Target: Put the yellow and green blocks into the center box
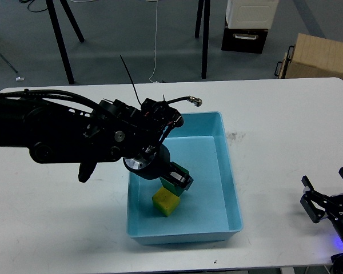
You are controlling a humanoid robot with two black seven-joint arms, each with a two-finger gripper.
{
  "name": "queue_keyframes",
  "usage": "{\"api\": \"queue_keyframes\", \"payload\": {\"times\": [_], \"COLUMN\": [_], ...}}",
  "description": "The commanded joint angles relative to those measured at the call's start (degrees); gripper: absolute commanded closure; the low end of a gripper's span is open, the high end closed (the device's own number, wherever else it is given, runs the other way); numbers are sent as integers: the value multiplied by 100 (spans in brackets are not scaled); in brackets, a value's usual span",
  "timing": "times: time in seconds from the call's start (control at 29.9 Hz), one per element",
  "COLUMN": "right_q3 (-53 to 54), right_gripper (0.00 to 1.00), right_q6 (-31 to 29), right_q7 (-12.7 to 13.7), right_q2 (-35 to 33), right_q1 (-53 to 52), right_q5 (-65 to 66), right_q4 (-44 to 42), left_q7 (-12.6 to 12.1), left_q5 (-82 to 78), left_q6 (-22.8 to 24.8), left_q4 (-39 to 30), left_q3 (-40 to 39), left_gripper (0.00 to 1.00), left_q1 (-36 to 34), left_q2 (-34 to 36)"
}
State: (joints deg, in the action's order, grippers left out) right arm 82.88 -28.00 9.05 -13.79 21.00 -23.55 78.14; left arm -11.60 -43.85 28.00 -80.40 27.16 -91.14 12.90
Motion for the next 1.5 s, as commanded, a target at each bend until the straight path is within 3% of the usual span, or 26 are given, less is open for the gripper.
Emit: {"api": "queue_keyframes", "payload": {"times": [0.0, 0.33, 0.47, 0.7, 0.9, 1.07, 1.2, 1.47], "right_q3": [-8, -17, -26, 9, 88, 115, 132, 106], "right_gripper": [3, 3, 1, 1, 1, 1, 1, 1], "right_q6": [0, 0, 0, 0, 0, 0, 0, 0], "right_q7": [0, 35, 36, -17, -35, -52, -105, -140], "right_q2": [8, -1, -18, -80, -238, -238, -168, -97], "right_q1": [18, -61, -377, -957, -1256, -1257, -1248, -1064], "right_q5": [-1, 8, 17, 289, 290, 281, 281, 281], "right_q4": [-10, 16, 17, 8, -10, -10, -10, 87], "left_q7": [115, 263, 343, 369, 879, 870, 827, 440], "left_q5": [-1, 227, 561, 1045, 1615, 2056, 2074, 2074], "left_q6": [0, 0, 0, 0, 0, 0, 0, 0], "left_q4": [51, 674, 1254, 2229, 3126, 3127, 2882, 573], "left_q3": [17, -368, -1771, -4769, -6764, -8733, -10455, -13005], "left_gripper": [11, 8, 8, 8, 8, 4, 3, 2], "left_q1": [0, -184, -71, 773, 1510, 2880, 4365, 7318], "left_q2": [-7, 555, 1021, 1188, 1487, 1769, 1629, 198]}}
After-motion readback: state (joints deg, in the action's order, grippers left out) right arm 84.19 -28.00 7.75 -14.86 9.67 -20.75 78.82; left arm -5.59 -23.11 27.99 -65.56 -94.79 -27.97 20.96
